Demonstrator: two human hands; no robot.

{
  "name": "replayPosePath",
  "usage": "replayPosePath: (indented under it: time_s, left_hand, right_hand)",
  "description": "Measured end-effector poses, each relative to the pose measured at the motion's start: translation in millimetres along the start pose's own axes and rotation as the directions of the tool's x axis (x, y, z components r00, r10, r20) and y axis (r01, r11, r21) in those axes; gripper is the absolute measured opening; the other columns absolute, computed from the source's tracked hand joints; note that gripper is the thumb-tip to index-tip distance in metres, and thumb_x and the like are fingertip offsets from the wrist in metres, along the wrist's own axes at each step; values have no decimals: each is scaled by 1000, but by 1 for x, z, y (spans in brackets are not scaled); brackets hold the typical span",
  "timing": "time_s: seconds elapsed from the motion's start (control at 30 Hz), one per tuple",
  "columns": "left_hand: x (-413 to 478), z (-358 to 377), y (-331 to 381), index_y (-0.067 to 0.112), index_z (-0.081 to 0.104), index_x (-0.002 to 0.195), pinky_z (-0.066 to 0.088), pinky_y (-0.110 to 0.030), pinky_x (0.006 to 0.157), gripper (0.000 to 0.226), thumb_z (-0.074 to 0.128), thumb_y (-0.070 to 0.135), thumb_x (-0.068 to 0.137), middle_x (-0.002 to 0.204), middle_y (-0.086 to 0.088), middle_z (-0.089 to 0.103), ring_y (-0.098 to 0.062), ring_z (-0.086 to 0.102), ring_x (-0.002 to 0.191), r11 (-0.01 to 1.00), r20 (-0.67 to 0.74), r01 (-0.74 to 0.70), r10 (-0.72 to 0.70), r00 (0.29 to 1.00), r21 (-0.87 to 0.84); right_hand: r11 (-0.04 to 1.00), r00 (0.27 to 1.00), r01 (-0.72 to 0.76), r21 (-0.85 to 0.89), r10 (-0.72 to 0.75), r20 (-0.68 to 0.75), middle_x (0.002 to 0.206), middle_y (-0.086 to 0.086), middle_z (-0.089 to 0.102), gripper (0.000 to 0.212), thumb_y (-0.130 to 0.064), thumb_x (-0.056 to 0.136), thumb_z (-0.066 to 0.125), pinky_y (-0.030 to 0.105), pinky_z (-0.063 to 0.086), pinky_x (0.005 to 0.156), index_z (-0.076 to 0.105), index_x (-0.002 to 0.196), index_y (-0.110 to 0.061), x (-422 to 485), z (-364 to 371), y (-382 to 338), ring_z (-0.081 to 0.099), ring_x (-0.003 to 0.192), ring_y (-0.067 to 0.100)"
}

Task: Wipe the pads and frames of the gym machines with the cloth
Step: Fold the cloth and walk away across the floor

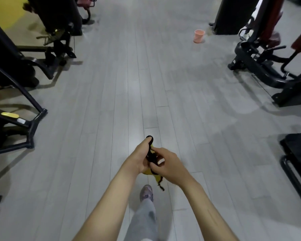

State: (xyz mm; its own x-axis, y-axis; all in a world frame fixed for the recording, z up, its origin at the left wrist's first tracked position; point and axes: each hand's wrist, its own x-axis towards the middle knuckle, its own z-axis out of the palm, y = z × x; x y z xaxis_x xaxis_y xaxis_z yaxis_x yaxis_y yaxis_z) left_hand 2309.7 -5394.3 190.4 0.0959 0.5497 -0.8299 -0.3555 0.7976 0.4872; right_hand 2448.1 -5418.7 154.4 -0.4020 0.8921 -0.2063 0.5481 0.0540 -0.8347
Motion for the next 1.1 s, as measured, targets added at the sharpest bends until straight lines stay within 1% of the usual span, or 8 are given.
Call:
replayPosePath:
  time_s: [0.13, 0.33, 0.47, 0.57, 0.67, 0.83, 0.93, 1.1]
  left_hand:
    - [55, 14, 85, 8, 58, 98, 58, -35, 63, 43, 58, 51, 95, 77, -10, 72, -26, 73, 69, 998, 124, 12, -20, 992, 63]
    - [141, 37, 201, 33, 63, 131, 48, -40, 94, 70, 37, 83, 90, 113, 6, 73, -18, 69, 101, 900, 191, -291, 239, 952, 325]
    - [195, 50, 249, 52, 55, 137, 31, -46, 113, 40, 28, 53, 108, 140, 24, 59, -3, 49, 135, 733, 405, -543, 387, 829, 410]
    - [244, 73, 282, 40, 51, 142, 40, -28, 106, 55, 48, 18, 92, 142, 16, 59, -1, 49, 135, 679, 487, -600, 388, 782, 422]
    - [296, 116, 323, 47, 50, 137, 47, -10, 89, 57, 67, 17, 91, 132, 19, 64, 5, 58, 121, 572, 416, -647, 495, 763, 505]
    - [375, 186, 420, 25, 69, 101, 51, -29, 70, 11, 59, 29, 103, 87, 6, 72, -14, 65, 81, 584, 142, -649, 680, 719, 488]
    - [400, 213, 486, 16, 66, 94, 46, -35, 63, 20, 50, 18, 106, 73, 2, 64, -16, 56, 67, 590, 144, -678, 698, 701, 438]
    - [431, 228, 597, 13, 69, 112, 45, -30, 63, 24, 46, 12, 107, 84, 0, 65, -16, 56, 74, 605, 152, -705, 709, 689, 371]
  right_hand:
    - [994, 993, -108, -13, 108, -46, 100, -5, 68, 49, -13, 90, 65, 29, 61, 73, 44, 127, -36, 93, -43, -7, 69, 85, 12]
    - [967, 931, -116, 229, 186, -313, 85, -5, 71, 32, 5, 84, 62, 18, 53, 65, 66, 87, -27, 231, -127, -3, 69, 81, 19]
    - [785, 875, -111, 609, 368, -315, 99, 11, 76, 37, 11, 88, 62, 38, 64, 81, 80, 100, -19, 314, -190, -2, 75, 95, 31]
    - [619, 828, -75, 782, 475, -297, 102, 19, 72, 32, 13, 89, 64, 34, 63, 81, 75, 111, -6, 375, -234, 1, 76, 97, 31]
    - [496, 820, -31, 868, 508, -262, 109, 23, 71, 28, 12, 90, 65, 31, 63, 78, 74, 110, -5, 439, -278, 9, 76, 94, 27]
    - [423, 869, 14, 906, 443, -220, 101, 15, 65, 38, 12, 88, 68, 45, 56, 99, 72, 120, -8, 540, -352, 20, 66, 90, 29]
    - [480, 915, 38, 877, 335, -223, 117, 6, 76, 45, -5, 95, 69, 38, 59, 94, 63, 135, -24, 597, -404, 27, 74, 106, 20]
    - [786, 818, -72, 614, 399, -414, 104, -3, 78, 40, -18, 99, 60, 36, 57, 94, 57, 137, -30, 689, -448, 80, 72, 103, 13]
